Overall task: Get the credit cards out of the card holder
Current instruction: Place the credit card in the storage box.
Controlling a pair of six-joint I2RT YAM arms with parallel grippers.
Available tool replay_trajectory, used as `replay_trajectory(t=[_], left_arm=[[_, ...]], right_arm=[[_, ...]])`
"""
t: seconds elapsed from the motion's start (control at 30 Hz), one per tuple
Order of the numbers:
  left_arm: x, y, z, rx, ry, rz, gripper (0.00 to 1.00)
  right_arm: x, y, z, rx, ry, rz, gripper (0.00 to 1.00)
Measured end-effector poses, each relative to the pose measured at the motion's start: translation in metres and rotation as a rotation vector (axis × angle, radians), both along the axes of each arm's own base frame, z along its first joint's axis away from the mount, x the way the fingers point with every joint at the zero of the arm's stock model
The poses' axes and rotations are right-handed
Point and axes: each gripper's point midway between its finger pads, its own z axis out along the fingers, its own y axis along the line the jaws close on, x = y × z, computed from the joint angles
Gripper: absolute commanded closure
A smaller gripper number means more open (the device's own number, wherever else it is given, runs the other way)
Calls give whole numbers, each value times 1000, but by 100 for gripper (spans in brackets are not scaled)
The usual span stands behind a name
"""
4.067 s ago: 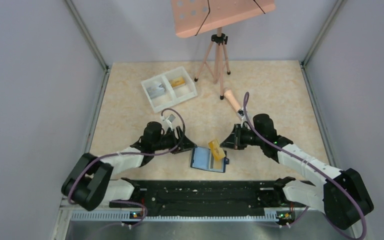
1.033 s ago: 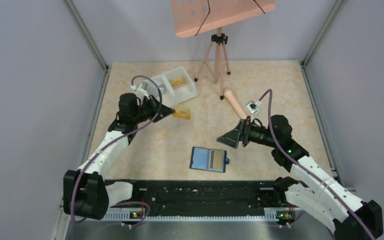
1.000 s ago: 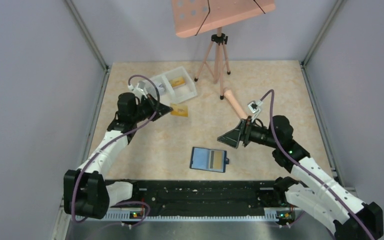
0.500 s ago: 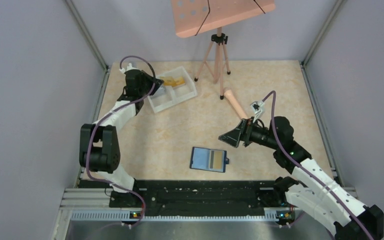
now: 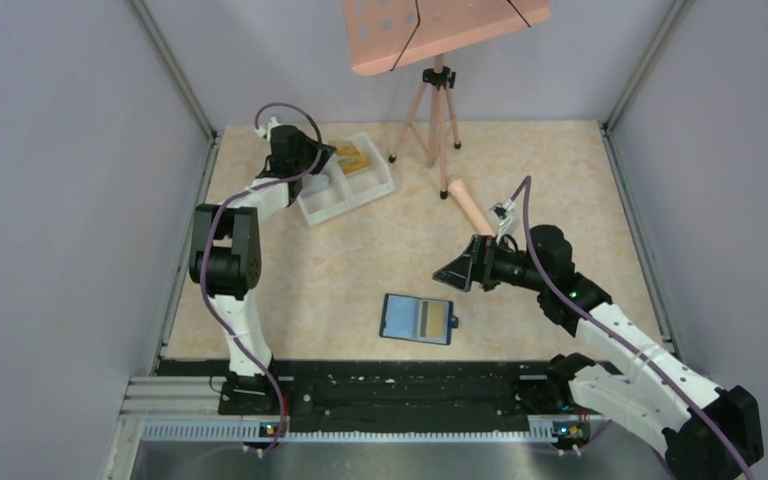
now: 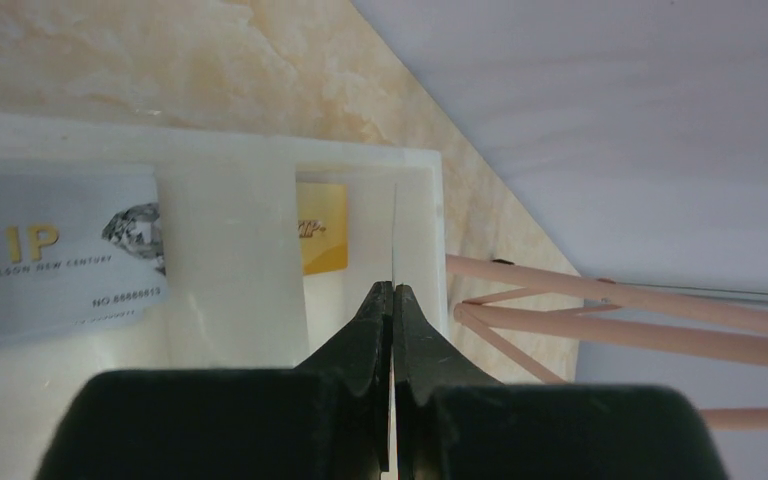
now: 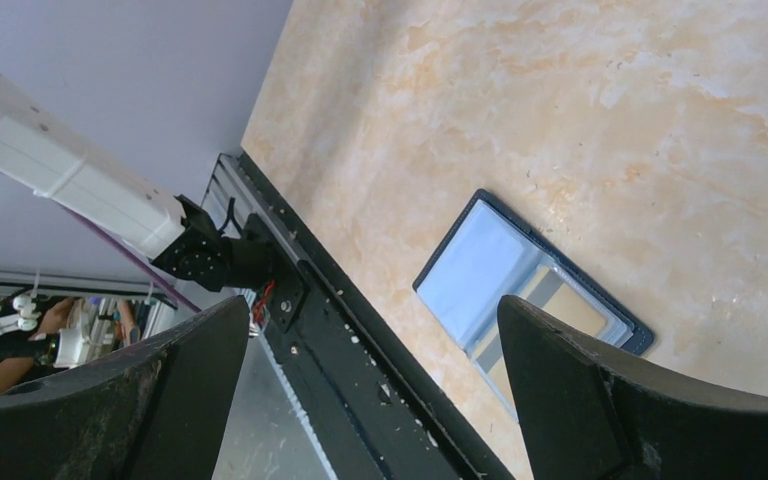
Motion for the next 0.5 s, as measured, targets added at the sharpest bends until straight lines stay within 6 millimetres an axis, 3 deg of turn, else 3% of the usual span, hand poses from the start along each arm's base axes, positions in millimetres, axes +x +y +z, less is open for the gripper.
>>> replay_trajectory(t=[0.2,0.5], left_arm=[[19,-5,-8,-18,-8,-11,100],[21,-7,-22,22,22,-25,100]], right_arm=[[1,0,-1,-5,8,-3,6],[3,-1,-7,-34,15,-5,6]])
